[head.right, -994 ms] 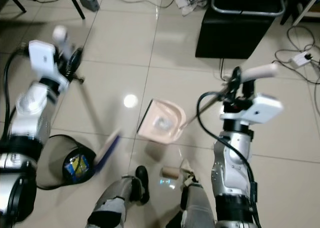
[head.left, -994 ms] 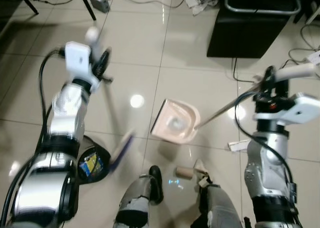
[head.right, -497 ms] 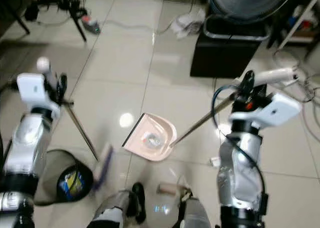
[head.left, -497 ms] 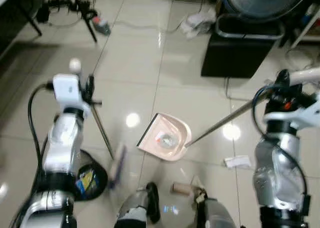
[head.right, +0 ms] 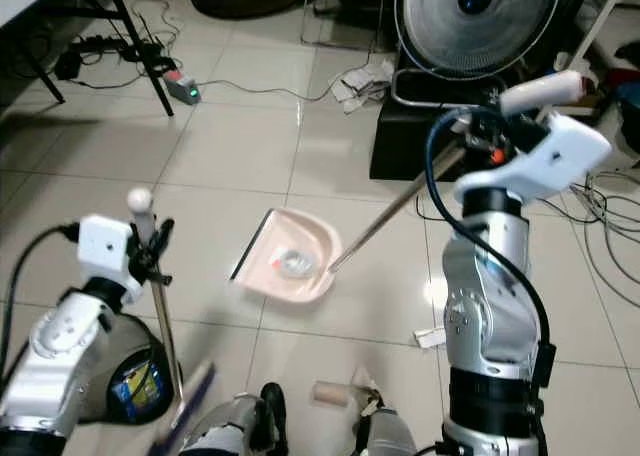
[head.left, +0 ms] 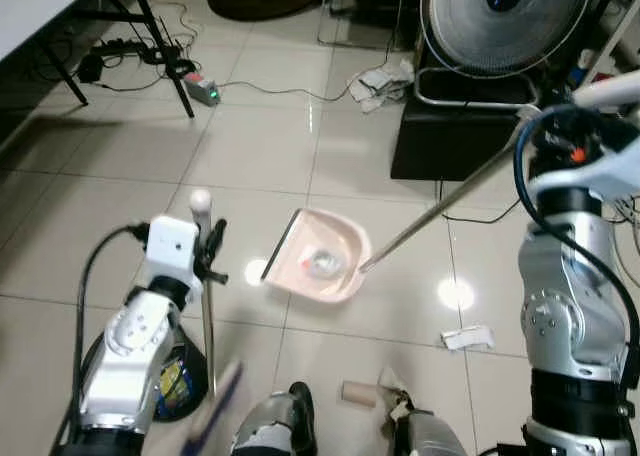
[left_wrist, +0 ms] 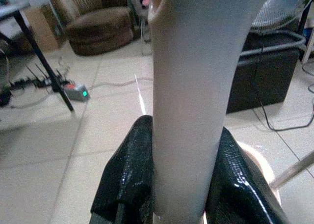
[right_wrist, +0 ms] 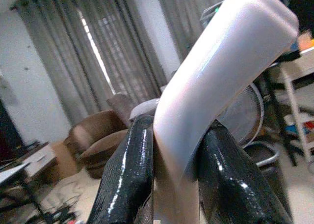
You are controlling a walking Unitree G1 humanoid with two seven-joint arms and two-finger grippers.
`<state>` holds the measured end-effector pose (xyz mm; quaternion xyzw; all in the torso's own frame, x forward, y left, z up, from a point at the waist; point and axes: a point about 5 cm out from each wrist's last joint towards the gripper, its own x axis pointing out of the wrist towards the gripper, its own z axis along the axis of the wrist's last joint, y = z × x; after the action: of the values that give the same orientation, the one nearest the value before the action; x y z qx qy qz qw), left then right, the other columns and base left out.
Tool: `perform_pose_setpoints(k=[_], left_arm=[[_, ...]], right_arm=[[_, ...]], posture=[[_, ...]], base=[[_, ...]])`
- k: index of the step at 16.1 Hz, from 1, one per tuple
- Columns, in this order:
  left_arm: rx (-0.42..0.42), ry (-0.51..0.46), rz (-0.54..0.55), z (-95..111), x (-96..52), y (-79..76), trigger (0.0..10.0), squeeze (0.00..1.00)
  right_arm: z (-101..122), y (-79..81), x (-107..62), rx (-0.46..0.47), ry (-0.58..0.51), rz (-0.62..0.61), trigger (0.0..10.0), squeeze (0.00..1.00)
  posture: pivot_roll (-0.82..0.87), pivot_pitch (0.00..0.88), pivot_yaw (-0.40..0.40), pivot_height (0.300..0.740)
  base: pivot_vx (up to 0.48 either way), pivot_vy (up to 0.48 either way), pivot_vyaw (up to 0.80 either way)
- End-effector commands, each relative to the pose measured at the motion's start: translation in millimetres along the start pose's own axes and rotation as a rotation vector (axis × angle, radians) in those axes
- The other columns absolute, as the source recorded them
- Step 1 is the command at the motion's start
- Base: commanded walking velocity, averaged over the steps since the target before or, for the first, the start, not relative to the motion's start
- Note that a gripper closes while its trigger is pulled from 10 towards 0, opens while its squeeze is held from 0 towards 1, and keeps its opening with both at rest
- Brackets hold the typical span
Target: Sweep floor
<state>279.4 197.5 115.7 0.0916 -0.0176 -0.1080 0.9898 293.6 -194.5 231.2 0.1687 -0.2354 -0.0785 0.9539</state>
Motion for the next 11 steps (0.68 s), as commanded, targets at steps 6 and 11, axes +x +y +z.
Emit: perform_pose_setpoints(k=[6,11], left_arm=[[0.024,-0.001,-0.004,13,-5.9,1.0,10.0,0.0],[0.043,0.026,0.002,10,-6.2,2.6,10.0,0.0]], right_arm=[[11,19.0,7.1,0.089,0.012,0.048,10.0,0.0],[16,20.7,10.4,0.102,0.016,0.048,10.0,0.0]], posture=[[0.03,0.063,0.082,0.74],[0.02,0.06,0.081,0.74]], base=[[0.0,-0.42,0.0],[0.0,-0.429,0.0]])
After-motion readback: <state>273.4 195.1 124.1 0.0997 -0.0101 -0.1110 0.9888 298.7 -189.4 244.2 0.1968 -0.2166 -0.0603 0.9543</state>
